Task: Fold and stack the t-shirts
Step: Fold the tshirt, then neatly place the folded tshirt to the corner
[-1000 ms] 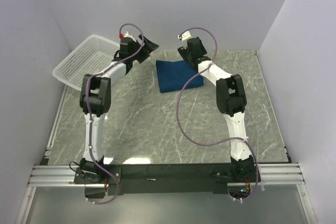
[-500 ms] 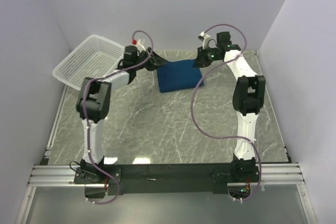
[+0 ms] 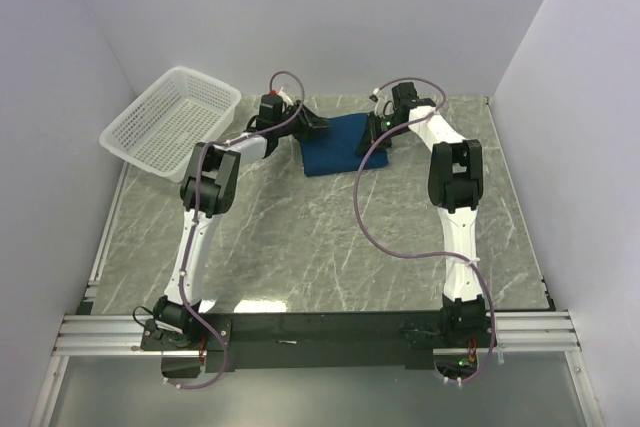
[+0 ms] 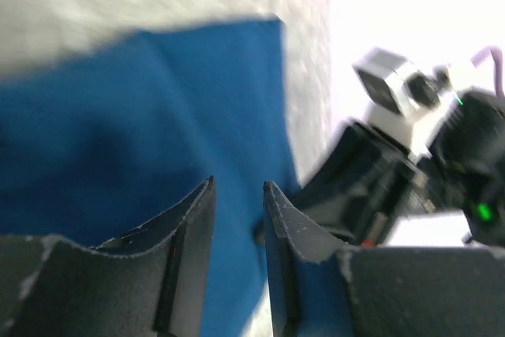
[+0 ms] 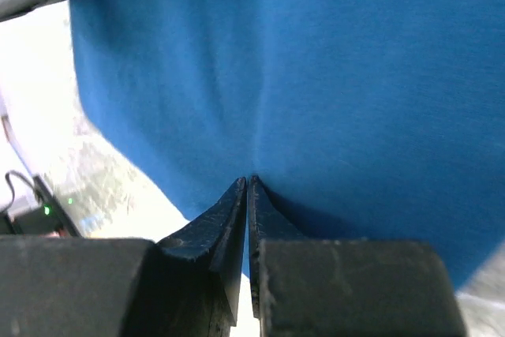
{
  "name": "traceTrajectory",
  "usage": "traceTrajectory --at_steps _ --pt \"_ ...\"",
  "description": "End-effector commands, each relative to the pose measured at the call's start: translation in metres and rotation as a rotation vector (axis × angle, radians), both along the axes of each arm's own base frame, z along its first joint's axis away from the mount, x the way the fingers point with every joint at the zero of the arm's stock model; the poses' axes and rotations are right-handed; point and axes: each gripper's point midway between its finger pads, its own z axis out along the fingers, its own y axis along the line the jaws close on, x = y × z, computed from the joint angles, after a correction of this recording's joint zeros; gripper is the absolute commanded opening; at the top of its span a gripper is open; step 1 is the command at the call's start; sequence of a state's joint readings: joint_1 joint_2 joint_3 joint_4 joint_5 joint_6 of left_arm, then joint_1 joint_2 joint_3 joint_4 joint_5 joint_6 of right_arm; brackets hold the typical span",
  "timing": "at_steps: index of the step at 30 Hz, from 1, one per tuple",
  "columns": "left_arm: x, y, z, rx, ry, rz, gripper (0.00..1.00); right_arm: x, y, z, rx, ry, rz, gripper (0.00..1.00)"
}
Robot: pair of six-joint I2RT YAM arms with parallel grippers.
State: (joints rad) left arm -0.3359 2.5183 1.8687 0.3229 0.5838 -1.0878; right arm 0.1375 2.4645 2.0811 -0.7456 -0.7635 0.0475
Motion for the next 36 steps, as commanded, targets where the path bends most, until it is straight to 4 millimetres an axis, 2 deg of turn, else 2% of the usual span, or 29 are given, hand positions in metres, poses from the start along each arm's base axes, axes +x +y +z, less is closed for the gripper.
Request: traceTrajectory --at_steps 1,6,9,12,13,18,21,22,23,24,25,26,27,28,29,30,31,33,34,35,36 --pt "0.034 0.026 -0.004 -0.004 0.025 0.158 0.37 0.015 -0.011 0.001 -0.05 0.024 -0.104 0.11" --pt "0.056 0.061 -0.027 0.061 0.087 0.306 0.38 0.015 -0.014 -0.001 -0.062 0.028 -0.12 0.11" --pt "0.065 0.077 -0.027 0.087 0.089 0.366 0.37 0.014 -0.016 0.0 -0.063 0.03 -0.121 0.11" --pt "0.069 0.087 -0.019 0.102 0.078 0.398 0.37 0.013 -0.018 0.0 -0.067 0.028 -0.121 0.11" --pt "0.071 0.087 -0.009 0.095 0.055 0.396 0.39 0.012 -0.019 -0.001 -0.071 0.03 -0.123 0.11" --pt "0.075 0.093 0.014 0.124 0.007 0.401 0.41 0.012 -0.027 0.003 -0.09 0.008 -0.116 0.14" --pt "0.077 0.102 0.038 0.136 -0.049 0.419 0.42 0.011 -0.034 0.018 -0.091 -0.038 -0.098 0.21" --pt "0.074 0.104 0.053 0.147 -0.085 0.416 0.43 0.011 -0.035 0.024 -0.09 -0.057 -0.089 0.24" --pt "0.072 0.105 0.063 0.151 -0.111 0.409 0.45 0.01 -0.041 0.04 -0.091 -0.105 -0.077 0.27" --pt "0.07 0.104 0.076 0.145 -0.152 0.401 0.46 0.01 -0.043 0.049 -0.09 -0.131 -0.074 0.34" --pt "0.065 0.106 0.107 0.151 -0.228 0.391 0.48 0.009 -0.045 0.057 -0.081 -0.139 -0.078 0.36" --pt "0.059 0.107 0.109 0.162 -0.243 0.383 0.49 0.008 -0.049 0.071 -0.086 -0.194 -0.048 0.4" --pt "0.055 0.108 0.127 0.157 -0.295 0.377 0.51 0.008 -0.054 0.077 -0.088 -0.211 -0.048 0.44" --pt "0.042 0.11 0.148 0.17 -0.351 0.365 0.53 0.005 -0.056 0.083 -0.082 -0.217 -0.04 0.47" --pt "0.036 0.112 0.16 0.172 -0.382 0.363 0.53 0.004 -0.058 0.09 -0.08 -0.234 -0.035 0.48" --pt "0.029 0.113 0.171 0.175 -0.414 0.36 0.54 0.003 -0.061 0.093 -0.076 -0.241 -0.034 0.49" --pt "0.013 0.116 0.192 0.183 -0.475 0.354 0.56 0.003 -0.065 0.092 -0.095 -0.245 -0.04 0.49" --pt "-0.005 0.118 0.211 0.178 -0.529 0.337 0.58 0.0 -0.07 0.088 -0.127 -0.246 -0.04 0.5" --pt "-0.023 0.122 0.223 0.183 -0.561 0.334 0.6 -0.001 -0.074 0.084 -0.147 -0.242 -0.05 0.5" --pt "-0.032 0.125 0.229 0.187 -0.581 0.336 0.62 0.0 -0.083 0.074 -0.182 -0.233 -0.082 0.51" --pt "-0.041 0.127 0.234 0.189 -0.597 0.336 0.63 0.0 -0.086 0.07 -0.19 -0.228 -0.096 0.55"
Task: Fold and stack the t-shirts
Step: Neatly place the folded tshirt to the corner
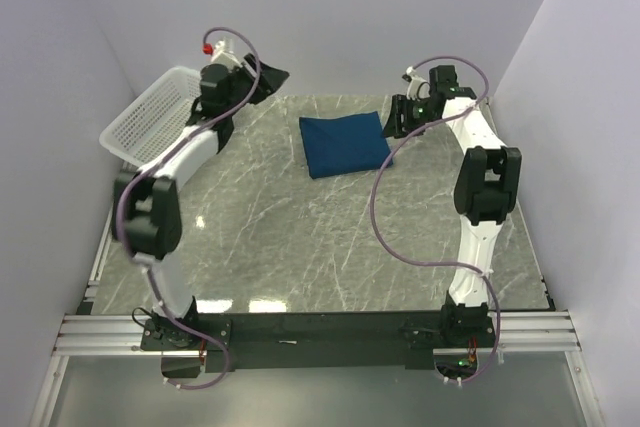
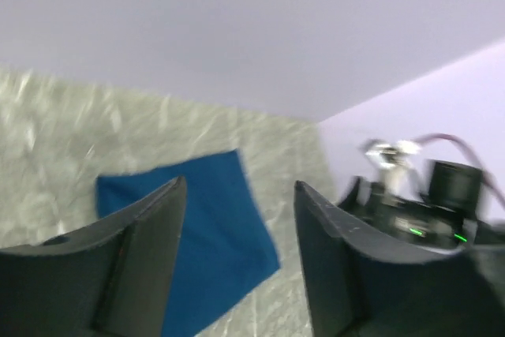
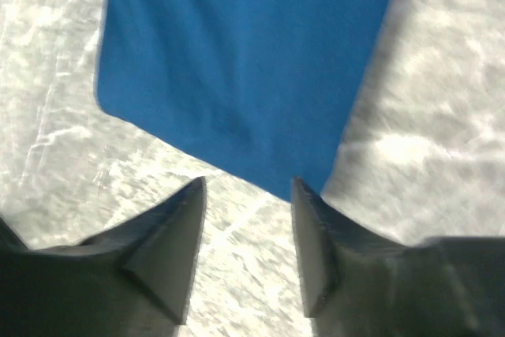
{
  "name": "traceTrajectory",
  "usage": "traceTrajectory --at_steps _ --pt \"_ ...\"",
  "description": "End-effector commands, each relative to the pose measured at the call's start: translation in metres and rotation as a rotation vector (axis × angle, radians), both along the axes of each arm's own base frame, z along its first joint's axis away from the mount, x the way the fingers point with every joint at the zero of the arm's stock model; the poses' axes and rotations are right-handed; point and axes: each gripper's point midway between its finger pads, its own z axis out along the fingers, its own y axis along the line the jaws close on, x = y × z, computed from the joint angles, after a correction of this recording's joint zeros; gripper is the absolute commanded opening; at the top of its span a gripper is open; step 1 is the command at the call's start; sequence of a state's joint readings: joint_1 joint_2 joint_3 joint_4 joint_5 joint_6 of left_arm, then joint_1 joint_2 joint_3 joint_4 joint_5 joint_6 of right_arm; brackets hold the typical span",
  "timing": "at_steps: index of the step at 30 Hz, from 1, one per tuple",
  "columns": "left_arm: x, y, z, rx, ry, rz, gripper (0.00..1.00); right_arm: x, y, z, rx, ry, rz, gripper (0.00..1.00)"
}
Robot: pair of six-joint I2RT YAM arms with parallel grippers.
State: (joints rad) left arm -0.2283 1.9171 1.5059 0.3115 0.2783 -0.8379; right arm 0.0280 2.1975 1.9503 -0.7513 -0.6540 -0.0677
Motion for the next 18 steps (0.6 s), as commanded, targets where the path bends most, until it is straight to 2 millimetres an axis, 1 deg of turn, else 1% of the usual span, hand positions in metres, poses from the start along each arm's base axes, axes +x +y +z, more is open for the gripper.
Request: traceTrajectory --at_steps 1,2,3,4,5,6,7,8,9,10,11,12,13,14,15,16,17,18 --pt "-0.046 0.007 0.057 0.058 -0.209 -0.029 0.67 -0.004 -0.016 -0.01 -0.069 -0.006 -0.036 0.62" --pt "-0.055 0.012 0.063 0.067 -0.23 -0.017 0.7 -0.005 -0.016 -0.019 -0.053 0.02 -0.052 0.82" --pt "-0.064 0.017 0.063 0.093 -0.246 -0.006 0.75 -0.006 -0.016 -0.025 -0.046 0.038 -0.056 0.83" --pt "-0.08 0.029 0.064 0.111 -0.251 0.039 0.92 -0.008 -0.013 -0.029 -0.043 0.058 -0.05 0.84" --pt "-0.087 0.037 0.06 0.131 -0.247 0.066 0.99 -0.009 -0.013 -0.04 -0.049 0.103 -0.053 0.85" --pt "-0.095 0.045 0.058 0.147 -0.247 0.088 0.99 -0.008 -0.014 -0.045 -0.056 0.119 -0.057 0.86" --pt "-0.107 0.061 0.053 0.146 -0.231 0.13 0.99 -0.006 -0.014 -0.047 -0.055 0.127 -0.058 0.87" --pt "-0.113 0.07 0.049 0.137 -0.217 0.147 0.99 -0.005 -0.012 -0.054 -0.048 0.145 -0.063 0.87" --pt "-0.12 0.076 0.045 0.127 -0.2 0.151 0.99 -0.005 -0.012 -0.058 -0.045 0.155 -0.07 0.87" --pt "-0.132 0.082 0.04 0.106 -0.184 0.145 0.99 -0.005 -0.01 -0.06 -0.03 0.167 -0.07 0.87" --pt "-0.139 0.087 0.038 0.1 -0.177 0.113 0.99 -0.008 -0.007 -0.067 -0.02 0.198 -0.065 0.87" --pt "-0.144 0.089 0.032 0.103 -0.152 0.104 0.99 -0.01 -0.004 -0.07 -0.013 0.214 -0.059 0.87" --pt "-0.155 0.091 0.028 0.107 -0.145 0.089 0.99 -0.013 0.001 -0.07 0.008 0.229 -0.045 0.87" --pt "-0.16 0.093 0.024 0.113 -0.136 0.084 0.99 -0.017 0.005 -0.076 0.02 0.259 -0.039 0.86" --pt "-0.166 0.092 0.021 0.118 -0.126 0.069 1.0 -0.021 0.01 -0.077 0.035 0.271 -0.028 0.82" --pt "-0.177 0.092 0.015 0.126 -0.115 0.063 0.99 -0.024 0.014 -0.078 0.054 0.283 -0.017 0.8" --pt "-0.183 0.092 0.011 0.125 -0.109 0.055 1.0 -0.029 0.018 -0.082 0.073 0.32 -0.029 0.77" --pt "-0.19 0.091 0.009 0.123 -0.106 0.044 0.99 -0.033 0.02 -0.084 0.084 0.337 -0.025 0.71"
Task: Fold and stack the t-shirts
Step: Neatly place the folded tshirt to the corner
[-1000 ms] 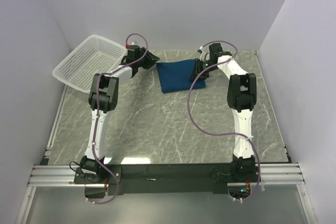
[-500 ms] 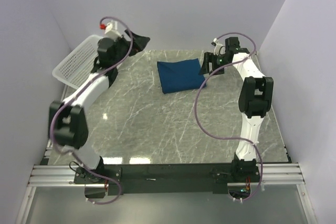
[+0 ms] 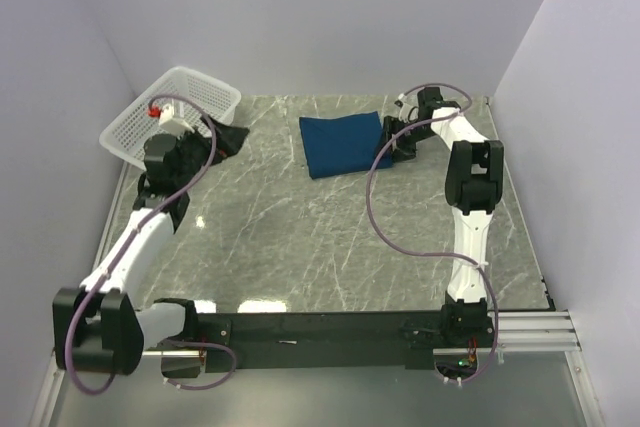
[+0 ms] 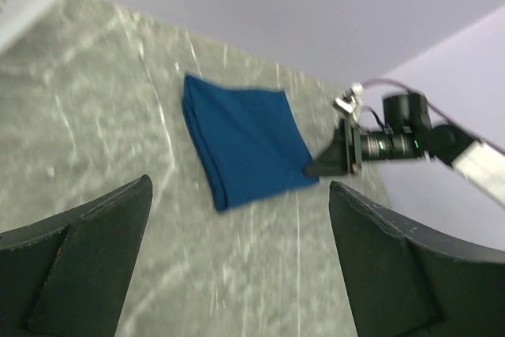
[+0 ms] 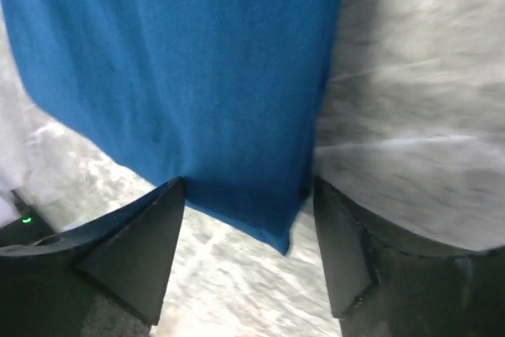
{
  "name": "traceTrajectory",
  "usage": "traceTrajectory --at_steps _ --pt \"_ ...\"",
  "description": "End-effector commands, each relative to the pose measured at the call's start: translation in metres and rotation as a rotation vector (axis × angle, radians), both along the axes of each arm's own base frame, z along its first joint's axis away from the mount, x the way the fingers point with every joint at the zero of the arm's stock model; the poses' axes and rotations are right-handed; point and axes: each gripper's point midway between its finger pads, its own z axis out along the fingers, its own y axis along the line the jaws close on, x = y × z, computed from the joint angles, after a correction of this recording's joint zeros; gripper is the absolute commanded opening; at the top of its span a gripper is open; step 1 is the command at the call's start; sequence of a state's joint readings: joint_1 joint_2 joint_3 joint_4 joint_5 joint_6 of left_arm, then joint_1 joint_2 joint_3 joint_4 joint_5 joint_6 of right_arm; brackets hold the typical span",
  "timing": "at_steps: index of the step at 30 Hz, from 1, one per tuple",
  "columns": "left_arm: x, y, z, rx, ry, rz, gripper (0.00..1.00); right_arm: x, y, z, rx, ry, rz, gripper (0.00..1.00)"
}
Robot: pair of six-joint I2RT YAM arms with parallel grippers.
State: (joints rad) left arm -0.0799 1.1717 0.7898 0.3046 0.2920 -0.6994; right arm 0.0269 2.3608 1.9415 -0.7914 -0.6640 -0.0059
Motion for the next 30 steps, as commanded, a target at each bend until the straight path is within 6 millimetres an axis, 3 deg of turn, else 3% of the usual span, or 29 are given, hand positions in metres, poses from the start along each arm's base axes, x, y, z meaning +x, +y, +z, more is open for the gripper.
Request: traceTrajectory --at_steps 1,4,8,10,14,21,25,27,28,30 --pt "-0.035 -0.011 0.002 0.0 -0.017 -0.085 1.0 -0.018 0.02 -0.004 0.074 0.101 0.014 0.68" --pt "-0.058 -0.015 -0.005 -0.026 -0.007 -0.116 0.99 -0.024 0.026 -0.004 0.13 0.147 0.025 0.54" --pt "-0.084 -0.018 -0.021 -0.051 0.022 -0.143 0.99 -0.018 0.017 0.002 0.132 0.131 -0.008 0.24" --pt "-0.096 -0.017 -0.027 -0.051 0.029 -0.147 0.99 -0.014 0.004 0.004 0.102 0.108 -0.034 0.17" --pt "-0.114 -0.019 -0.044 -0.045 0.067 -0.17 0.99 -0.006 -0.045 0.021 0.048 0.055 -0.105 0.05" --pt "-0.136 -0.026 -0.069 -0.074 0.125 -0.219 0.97 -0.025 -0.156 0.019 -0.144 0.057 -0.144 0.02" --pt "-0.143 -0.028 -0.078 -0.09 0.14 -0.238 0.97 -0.036 -0.224 0.013 -0.372 0.052 -0.124 0.04" --pt "-0.145 -0.03 -0.081 -0.102 0.147 -0.249 0.97 -0.036 -0.259 0.015 -0.541 0.046 -0.141 0.14" --pt "-0.145 -0.031 -0.079 -0.105 0.141 -0.251 0.97 -0.031 -0.273 0.023 -0.607 0.009 -0.151 0.27" --pt "-0.144 -0.03 -0.078 -0.099 0.141 -0.248 0.97 -0.029 -0.296 0.036 -0.728 -0.01 -0.175 0.43"
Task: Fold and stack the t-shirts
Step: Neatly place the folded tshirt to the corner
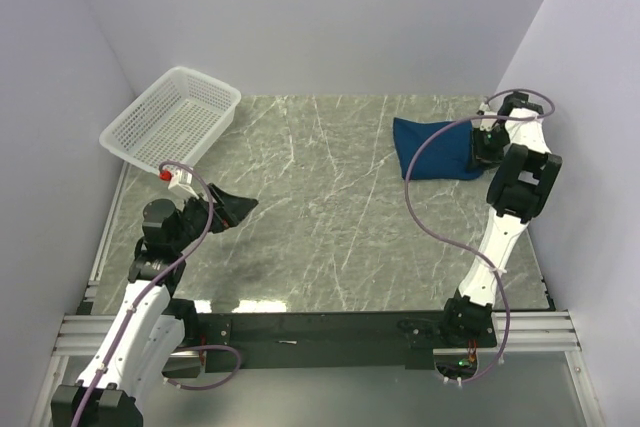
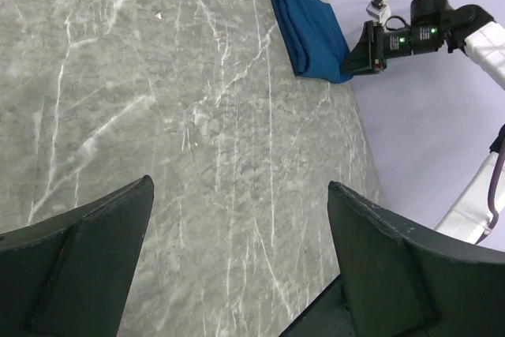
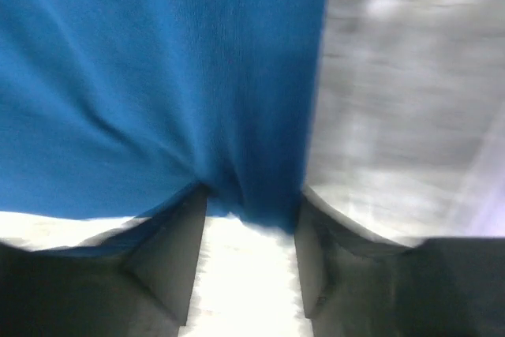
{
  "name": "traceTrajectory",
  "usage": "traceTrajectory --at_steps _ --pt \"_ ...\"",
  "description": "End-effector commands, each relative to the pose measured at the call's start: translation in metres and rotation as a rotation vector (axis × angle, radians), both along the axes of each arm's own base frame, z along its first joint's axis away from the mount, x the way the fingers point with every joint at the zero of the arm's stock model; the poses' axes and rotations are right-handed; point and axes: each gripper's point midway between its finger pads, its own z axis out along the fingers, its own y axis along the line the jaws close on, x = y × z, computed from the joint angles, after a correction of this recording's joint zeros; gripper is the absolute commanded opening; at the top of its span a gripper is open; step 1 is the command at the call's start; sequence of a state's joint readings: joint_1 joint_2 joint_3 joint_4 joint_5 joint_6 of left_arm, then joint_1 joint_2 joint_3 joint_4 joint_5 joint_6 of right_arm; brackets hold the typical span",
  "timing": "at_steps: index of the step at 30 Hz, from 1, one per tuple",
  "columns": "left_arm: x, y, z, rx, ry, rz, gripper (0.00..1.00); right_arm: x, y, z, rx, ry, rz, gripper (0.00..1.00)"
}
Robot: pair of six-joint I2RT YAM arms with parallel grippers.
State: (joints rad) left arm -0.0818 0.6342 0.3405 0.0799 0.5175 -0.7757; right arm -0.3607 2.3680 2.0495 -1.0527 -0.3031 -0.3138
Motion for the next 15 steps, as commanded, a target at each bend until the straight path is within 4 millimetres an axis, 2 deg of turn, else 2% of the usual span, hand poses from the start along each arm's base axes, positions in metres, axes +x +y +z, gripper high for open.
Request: traceTrajectory --at_steps 1,4,5,6,7,10,11,12,13,15 --pt "-0.003 -0.005 0.011 -0.013 -0.032 -0.033 0.97 0.012 -0.053 0.057 -0.37 -0.088 0.066 0.58" --pt "-0.002 -0.005 0.014 -0.007 -0.037 -0.034 0.97 0.009 -0.07 0.08 -0.496 -0.105 0.057 0.65" --pt "-0.002 -0.004 0.013 -0.001 -0.033 -0.034 0.97 0.014 -0.075 0.087 -0.533 -0.133 0.049 0.65" --pt "-0.002 -0.004 0.014 0.001 -0.034 -0.033 0.97 0.007 -0.08 0.087 -0.575 -0.115 0.043 0.65" --pt "-0.002 -0.003 0.013 0.004 -0.034 -0.027 0.97 0.011 -0.085 0.103 -0.618 -0.166 0.032 0.66" --pt "-0.002 -0.003 0.014 0.009 -0.032 -0.025 0.97 0.001 -0.091 0.121 -0.697 -0.201 0.024 0.66" --pt "0.0 -0.001 0.015 0.014 -0.038 -0.015 0.97 -0.001 -0.089 0.124 -0.711 -0.212 0.03 0.66" --pt "0.0 -0.001 0.015 0.017 -0.033 -0.011 0.97 -0.01 -0.085 0.116 -0.708 -0.196 0.047 0.66" --pt "0.001 0.0 0.015 0.022 -0.031 -0.006 0.97 -0.012 -0.077 0.13 -0.698 -0.24 0.068 0.66" --pt "0.005 0.006 0.016 0.043 -0.029 0.031 0.97 -0.021 -0.051 0.132 -0.617 -0.267 0.152 0.66"
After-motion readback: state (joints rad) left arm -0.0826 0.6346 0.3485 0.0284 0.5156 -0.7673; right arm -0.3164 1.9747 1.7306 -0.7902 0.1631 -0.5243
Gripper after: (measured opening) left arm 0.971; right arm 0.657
